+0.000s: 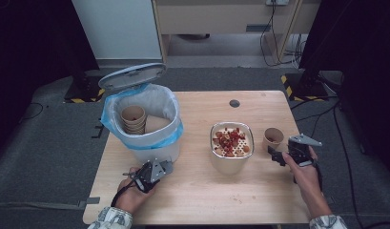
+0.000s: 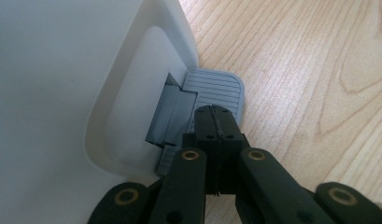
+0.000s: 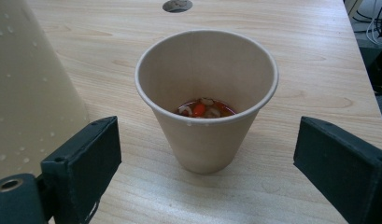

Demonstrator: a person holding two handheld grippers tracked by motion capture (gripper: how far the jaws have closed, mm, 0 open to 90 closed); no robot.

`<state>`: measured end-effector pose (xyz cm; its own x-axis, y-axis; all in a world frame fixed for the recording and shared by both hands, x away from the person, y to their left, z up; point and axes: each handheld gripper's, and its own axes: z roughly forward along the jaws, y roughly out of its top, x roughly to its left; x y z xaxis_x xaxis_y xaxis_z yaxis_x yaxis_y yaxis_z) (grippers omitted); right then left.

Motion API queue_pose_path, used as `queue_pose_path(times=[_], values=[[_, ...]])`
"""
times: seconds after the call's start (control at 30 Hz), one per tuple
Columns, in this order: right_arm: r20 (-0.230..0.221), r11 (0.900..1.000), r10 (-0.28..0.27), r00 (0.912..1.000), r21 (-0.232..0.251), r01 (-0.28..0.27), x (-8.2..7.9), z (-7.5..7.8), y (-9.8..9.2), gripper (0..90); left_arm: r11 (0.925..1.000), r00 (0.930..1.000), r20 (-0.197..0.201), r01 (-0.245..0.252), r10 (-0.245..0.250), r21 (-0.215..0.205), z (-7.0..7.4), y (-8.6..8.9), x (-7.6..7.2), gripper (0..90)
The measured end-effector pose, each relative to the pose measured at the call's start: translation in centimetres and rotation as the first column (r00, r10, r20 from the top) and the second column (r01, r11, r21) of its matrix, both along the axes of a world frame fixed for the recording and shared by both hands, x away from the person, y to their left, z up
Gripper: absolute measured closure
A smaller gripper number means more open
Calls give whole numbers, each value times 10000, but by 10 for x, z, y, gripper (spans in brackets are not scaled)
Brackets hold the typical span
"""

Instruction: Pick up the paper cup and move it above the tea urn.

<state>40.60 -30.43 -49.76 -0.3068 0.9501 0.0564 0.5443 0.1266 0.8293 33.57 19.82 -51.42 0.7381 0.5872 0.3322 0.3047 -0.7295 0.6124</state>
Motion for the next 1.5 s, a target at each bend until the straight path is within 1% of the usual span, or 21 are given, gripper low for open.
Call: queue_pose_path(times=[0.13,0.2,0.27,0.3,0.33,0.37,0.47,0.5,0.57,0.67,0.7,0.77,0.83,0.93,1.0,1.13,1.23,1.33,1.37,1.47,1.5], values=[[-17,10000,9,10000,34,-9,3,-3,3,77,10000,10000,8,2,-2,4,0,0,0,896],[71,10000,-42,10000,45,42,5,-4,5,77,10000,10000,20,8,-8,13,0,0,0,896],[108,9999,-120,9999,20,120,8,-7,7,76,10000,10000,18,6,-6,14,0,0,0,896],[157,9996,-290,9995,59,289,10,-9,9,76,10000,10000,29,12,-12,10,0,0,0,896],[157,9996,-290,9995,59,289,10,-9,9,76,10000,10000,29,12,-12,10,0,0,0,896],[253,9987,-493,9985,112,490,14,-10,11,76,10000,10000,17,6,-6,15,0,0,0,896],[224,9983,-567,9981,110,564,18,-12,11,76,10000,10000,18,11,-11,14,0,0,0,896],[235,9982,-598,9979,23,597,20,-12,12,76,10000,10000,26,17,-17,1,0,0,0,896],[328,9979,-647,9974,108,644,24,-13,14,74,10000,10000,32,18,-18,-3,0,0,0,896],[371,9973,-727,9967,48,726,27,-14,17,71,10000,10000,35,21,-21,-3,0,0,0,896],[488,9961,-880,9949,72,878,30,-14,18,71,10000,10000,35,20,-20,-2,0,0,0,896],[511,9953,-957,9941,181,949,32,-14,19,72,10000,10000,43,24,-24,6,0,0,0,896],[540,9951,-966,9939,275,952,34,-16,18,77,10000,10000,41,30,-30,-2,0,0,0,896],[549,9944,-1030,9932,284,1015,36,-18,18,82,10000,10000,42,31,-31,-2,0,0,0,896],[489,9945,-1000,9938,376,982,38,-20,17,84,10000,10000,45,31,-31,-4,0,0,0,896],[584,9943,-980,9935,472,953,40,-22,18,102,10000,10000,48,35,-35,5,0,0,0,896],[702,9950,-957,9929,369,933,41,-24,19,121,10000,10000,50,33,-33,17,0,0,0,896],[878,9956,-923,9919,238,905,41,-25,19,176,10000,10000,47,35,-35,16,0,0,0,896],[1053,9958,-912,9903,160,900,40,-24,19,209,10000,10000,50,37,-37,15,0,0,0,896],[1139,9961,-881,9896,111,874,40,-24,20,218,10000,10000,47,36,-36,12,0,0,0,896],[1206,9966,-817,9893,9,822,40,-25,19,228,10000,10000,47,37,-37,14,0,0,0,896]])
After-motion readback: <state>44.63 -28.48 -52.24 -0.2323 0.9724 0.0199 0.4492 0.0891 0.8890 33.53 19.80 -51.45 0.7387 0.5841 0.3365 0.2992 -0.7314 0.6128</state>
